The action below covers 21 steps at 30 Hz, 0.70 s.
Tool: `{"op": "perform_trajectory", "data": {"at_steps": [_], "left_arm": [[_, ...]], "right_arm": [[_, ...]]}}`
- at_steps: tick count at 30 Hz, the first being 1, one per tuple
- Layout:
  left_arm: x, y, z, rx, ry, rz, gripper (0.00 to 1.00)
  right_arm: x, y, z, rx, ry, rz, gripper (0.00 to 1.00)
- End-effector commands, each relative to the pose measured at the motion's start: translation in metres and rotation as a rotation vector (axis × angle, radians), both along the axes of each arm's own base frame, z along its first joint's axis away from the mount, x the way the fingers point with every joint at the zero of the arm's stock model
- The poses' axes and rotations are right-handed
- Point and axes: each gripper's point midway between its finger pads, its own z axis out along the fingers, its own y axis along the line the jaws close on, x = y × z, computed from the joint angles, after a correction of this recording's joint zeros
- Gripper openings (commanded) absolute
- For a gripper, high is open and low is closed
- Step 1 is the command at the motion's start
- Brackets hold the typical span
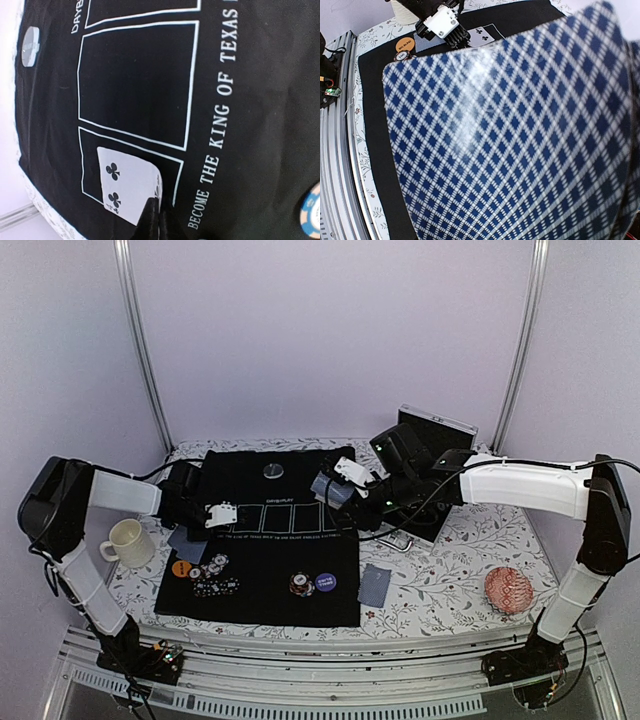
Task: Distribute texas hold em gaming equipment
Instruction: Flop the poker card into the community card area.
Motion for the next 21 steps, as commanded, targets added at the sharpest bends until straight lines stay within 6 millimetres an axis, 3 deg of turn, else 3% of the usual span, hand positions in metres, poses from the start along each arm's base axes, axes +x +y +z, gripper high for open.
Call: {"op": "perform_trajectory", "data": {"at_steps": [1,3,7,10,15,18,21], "left_arm": [[0.003,0.005,0.008,0.003,-0.061,-0.036,0.06],[0.005,0.01,0.006,0.018,-0.068,-0.023,0.11],[0.008,0.015,0.004,0.035,-0.073,0.005,0.32],[0.007,0.016,0.006,0.041,-0.074,0.01,0.38],[0.005,0.02,0.016,0.073,-0.087,0.009,0.39],[0.013,0.009,0.045,0.039,-0.152,0.018,0.39],[0.032,-0.017,0.115,-0.127,-0.316,0.067,0.4]], "right_arm": [[0.001,-0.002,0.015,0.038,-0.022,-0.006,0.37],[0.001,-0.002,0.016,0.04,-0.021,-0.006,0.37],[0.0,-0.002,0.017,0.042,-0.022,-0.007,0.37],[0.001,-0.003,0.017,0.04,-0.022,-0.009,0.37],[0.0,-0.004,0.017,0.039,-0.023,-0.013,0.37],[0.0,-0.004,0.018,0.04,-0.025,-0.014,0.37],[0.002,-0.004,0.019,0.038,-0.03,-0.019,0.37]]}}
